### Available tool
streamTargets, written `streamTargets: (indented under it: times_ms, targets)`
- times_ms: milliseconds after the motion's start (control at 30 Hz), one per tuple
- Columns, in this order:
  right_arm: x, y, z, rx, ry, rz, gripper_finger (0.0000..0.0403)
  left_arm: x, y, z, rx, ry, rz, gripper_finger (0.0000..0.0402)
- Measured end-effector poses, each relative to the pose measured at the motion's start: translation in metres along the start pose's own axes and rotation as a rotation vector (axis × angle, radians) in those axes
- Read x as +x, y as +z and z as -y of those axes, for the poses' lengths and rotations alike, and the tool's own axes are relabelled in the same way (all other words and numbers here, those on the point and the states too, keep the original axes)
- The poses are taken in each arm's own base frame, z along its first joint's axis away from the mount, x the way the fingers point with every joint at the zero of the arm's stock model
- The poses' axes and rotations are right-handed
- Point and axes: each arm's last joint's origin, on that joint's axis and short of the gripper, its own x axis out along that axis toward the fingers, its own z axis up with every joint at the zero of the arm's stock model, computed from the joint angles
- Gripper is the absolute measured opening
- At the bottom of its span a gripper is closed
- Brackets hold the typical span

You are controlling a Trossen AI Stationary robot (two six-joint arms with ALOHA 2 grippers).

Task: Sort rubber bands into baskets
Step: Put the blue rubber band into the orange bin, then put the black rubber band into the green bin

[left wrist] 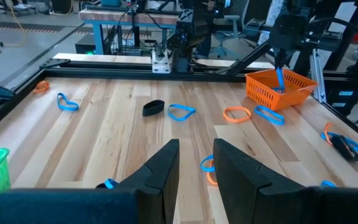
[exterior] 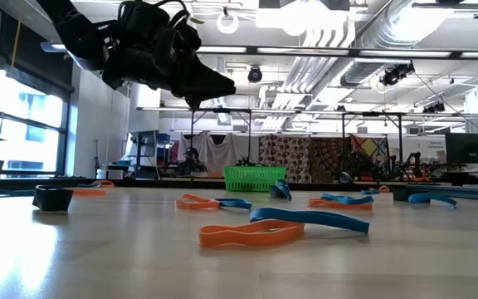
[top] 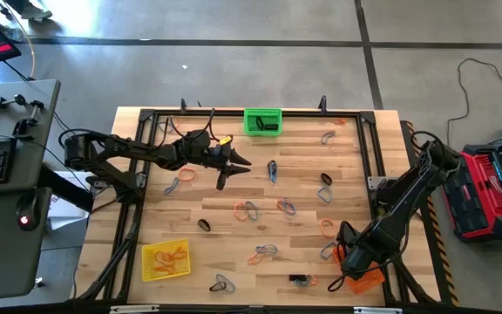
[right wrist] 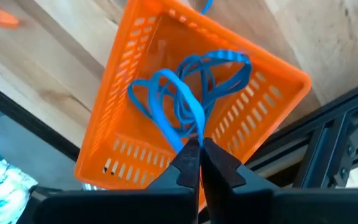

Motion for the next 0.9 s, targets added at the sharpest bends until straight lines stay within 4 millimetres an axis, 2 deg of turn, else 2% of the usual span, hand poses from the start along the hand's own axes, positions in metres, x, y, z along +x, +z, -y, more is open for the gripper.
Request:
streamTargets:
  times_ms: [100,200,333,500,667,800,900]
  targets:
    - [0.0,0.0,-0.001,0.006,0.01,-0.032,0.0004,0.0,0.0,0.0,0.001,0.0,0.0,0.0089]
    - [0.0,0.0,-0.001,0.006,0.012,-0.054,0.0028,0.0,0.0,0.0,0.001,0.0,0.0,0.0089]
    - [-0.001,0.002,-0.001,0.013,0.014,-0.076,0.0083,0.0,-0.001,0.0,0.014,0.01,0.002,0.0088]
    - [-0.003,0.009,-0.003,0.013,0.041,-0.061,0.0151,-0.007,-0.015,0.005,0.034,0.019,0.034,0.0075]
    - [-0.008,0.028,-0.017,-0.08,0.198,0.14,0.0177,-0.015,-0.027,0.018,0.076,0.015,0.108,0.0048]
    - [-0.015,0.043,-0.032,-0.198,0.319,0.386,0.0173,-0.017,-0.035,0.028,0.113,0.027,0.094,0.003]
    - [-0.012,0.053,-0.041,-0.259,0.329,0.475,0.0164,-0.017,-0.04,0.033,0.133,0.037,0.072,0.0021]
